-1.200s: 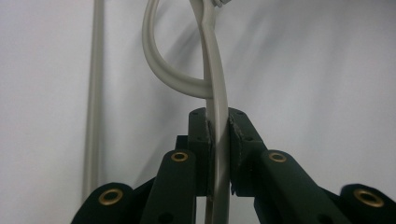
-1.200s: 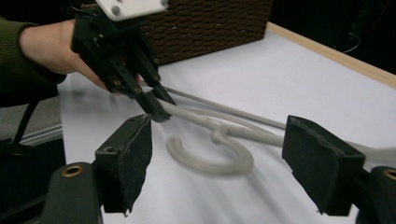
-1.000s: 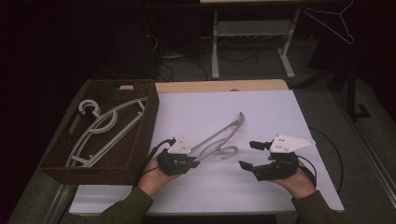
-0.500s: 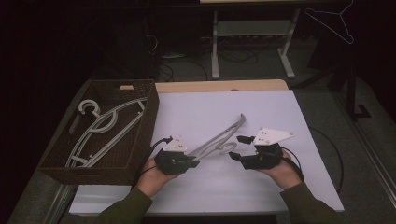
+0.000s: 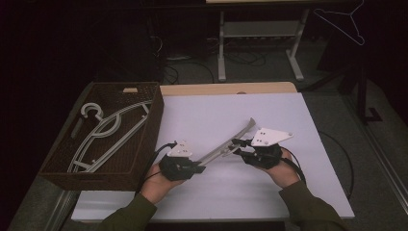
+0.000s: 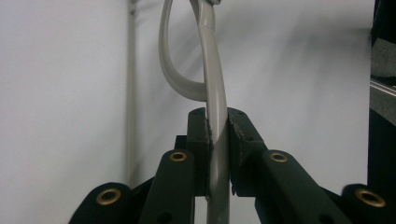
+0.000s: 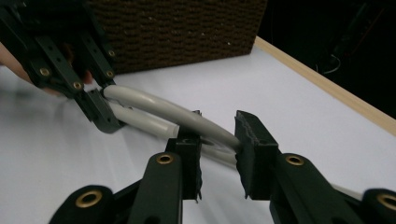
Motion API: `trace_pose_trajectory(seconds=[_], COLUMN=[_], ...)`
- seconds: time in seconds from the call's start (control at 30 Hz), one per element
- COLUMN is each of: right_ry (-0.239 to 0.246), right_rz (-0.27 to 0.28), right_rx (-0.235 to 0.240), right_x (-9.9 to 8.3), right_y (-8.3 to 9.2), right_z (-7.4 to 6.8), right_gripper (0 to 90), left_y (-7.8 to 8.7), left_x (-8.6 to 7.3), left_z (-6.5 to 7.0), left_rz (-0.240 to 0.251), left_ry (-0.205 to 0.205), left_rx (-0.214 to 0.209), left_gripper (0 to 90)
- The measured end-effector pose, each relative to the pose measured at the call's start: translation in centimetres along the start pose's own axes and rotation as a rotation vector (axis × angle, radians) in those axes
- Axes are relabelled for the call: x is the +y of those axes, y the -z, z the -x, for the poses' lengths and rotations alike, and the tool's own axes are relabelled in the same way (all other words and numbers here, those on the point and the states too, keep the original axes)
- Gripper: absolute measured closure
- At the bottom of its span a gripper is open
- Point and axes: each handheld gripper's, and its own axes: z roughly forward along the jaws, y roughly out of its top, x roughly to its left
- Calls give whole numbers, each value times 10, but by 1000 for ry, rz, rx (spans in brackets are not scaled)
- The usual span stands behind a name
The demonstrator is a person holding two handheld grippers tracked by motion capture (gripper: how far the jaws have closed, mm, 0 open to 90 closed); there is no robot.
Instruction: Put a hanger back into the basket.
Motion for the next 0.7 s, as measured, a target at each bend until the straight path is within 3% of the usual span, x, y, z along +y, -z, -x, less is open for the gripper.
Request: trace_pose_trajectory(seconds=[0.5, 0.7], right_ry=[4, -2], right_rz=[14, 1], right_rx=[88, 105], right_x=[32, 32], right_y=[-2, -5], right_z=[9, 13], right_gripper=[756, 762], left_y=[11, 14], left_x=[5, 10], left_z=[-4, -6], left_rz=[29, 36], left_ry=[-3, -18], left_rx=[24, 58], left_gripper=[653, 596])
